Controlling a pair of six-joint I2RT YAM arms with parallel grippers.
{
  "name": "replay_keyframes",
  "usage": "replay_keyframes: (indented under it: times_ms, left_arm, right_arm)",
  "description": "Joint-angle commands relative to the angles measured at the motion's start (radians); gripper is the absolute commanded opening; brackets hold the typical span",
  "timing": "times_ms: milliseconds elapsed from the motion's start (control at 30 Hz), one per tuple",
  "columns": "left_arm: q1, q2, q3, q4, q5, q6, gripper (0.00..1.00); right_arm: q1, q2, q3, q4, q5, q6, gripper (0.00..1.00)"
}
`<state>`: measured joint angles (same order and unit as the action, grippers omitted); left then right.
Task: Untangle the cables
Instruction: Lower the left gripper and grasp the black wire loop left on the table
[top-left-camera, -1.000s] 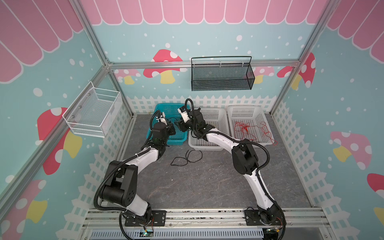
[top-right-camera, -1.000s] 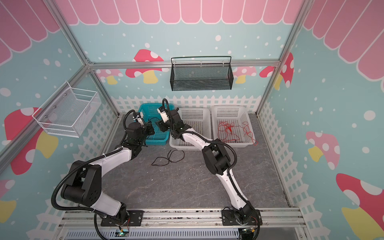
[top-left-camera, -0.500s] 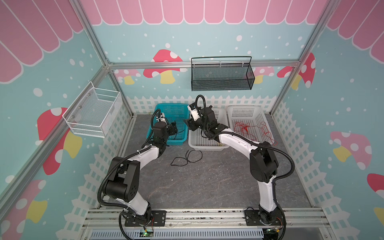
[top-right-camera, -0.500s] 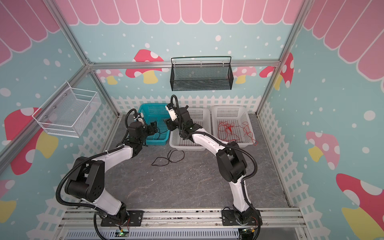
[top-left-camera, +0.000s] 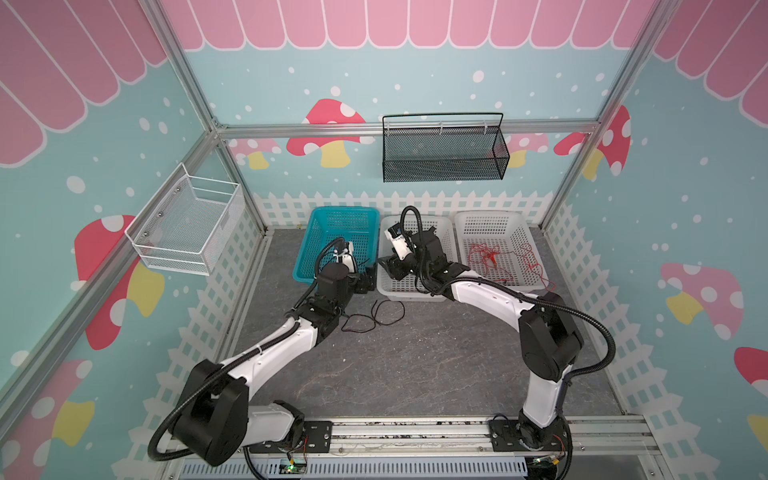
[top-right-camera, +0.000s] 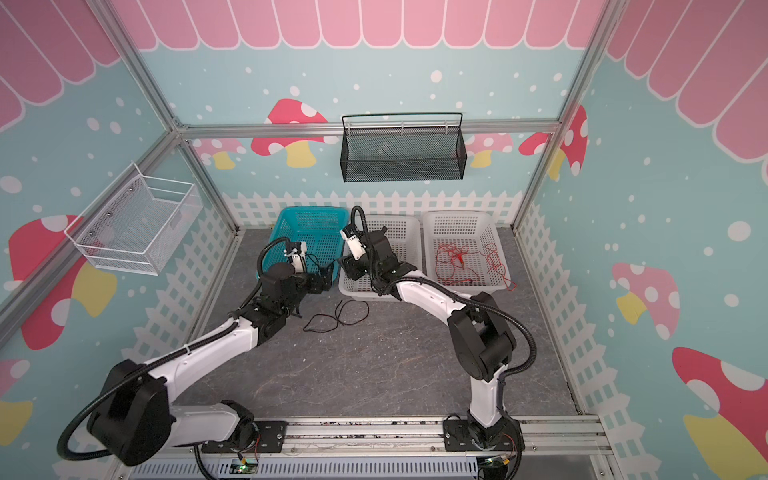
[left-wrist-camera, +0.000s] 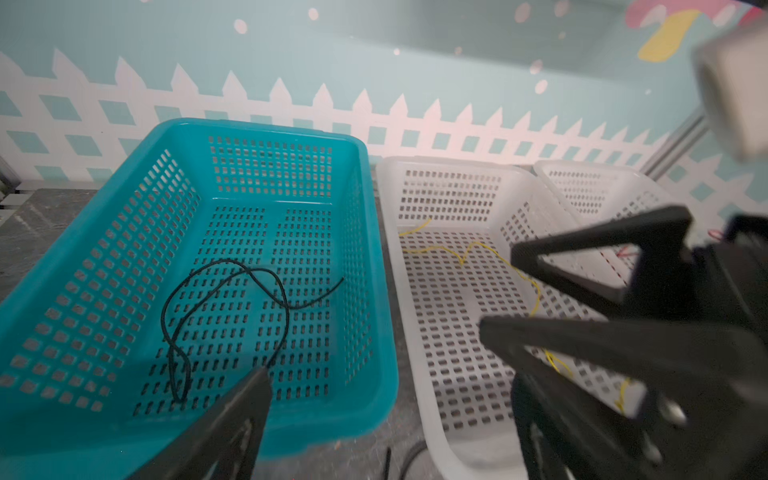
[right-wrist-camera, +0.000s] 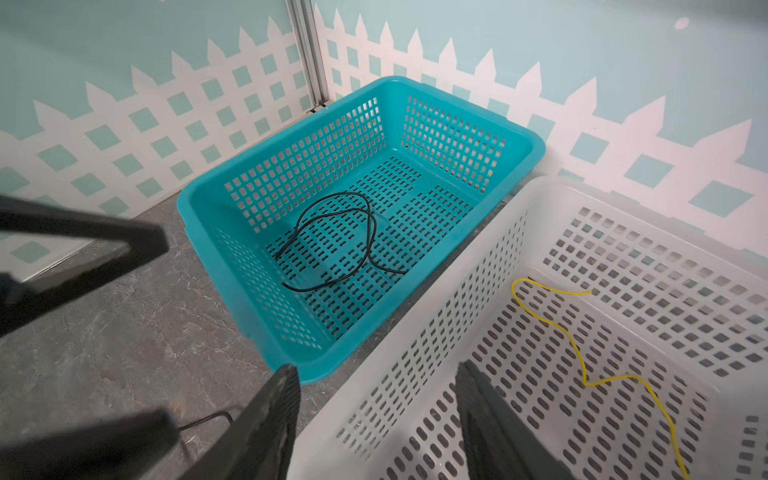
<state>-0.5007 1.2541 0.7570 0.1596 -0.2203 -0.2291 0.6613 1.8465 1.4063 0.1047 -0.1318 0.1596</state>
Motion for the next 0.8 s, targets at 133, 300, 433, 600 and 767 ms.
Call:
replay_keyframes:
  times_ms: [133, 300, 433, 600, 767]
  left_arm:
    - [-0.052, -0.308, -0.139, -0.306, -0.071, -0.092, 0.9]
    - [-0.052, -0.348, -0.131, -0.492, -0.091, -0.257, 0.9]
    - [-0.052, -0.289, -0.102, -0.605, -0.092, -0.363, 0.9]
    - [-0.052, -0.253, -0.124, -0.637, -0.037, -0.461, 0.9]
    - [-0.052, -0.244, -0.154, -0.63, -0.016, -0.511, 0.89]
  right_arm:
    - [0.002, -0.11, -0.078, 0.011, 0.002, -0.029, 0.63]
    - [0.002, -0.143, -0.106, 0.013, -0.001, -0.034, 0.63]
    - [0.003, -0.165, -0.13, 0.018, -0.007, -0.029, 0.63]
    - [0.004, -0.202, -0.172, 0.023, -0.015, -0.029, 0.63]
    - [0.004, -0.225, -0.214, 0.034, -0.03, -0.019, 0.64]
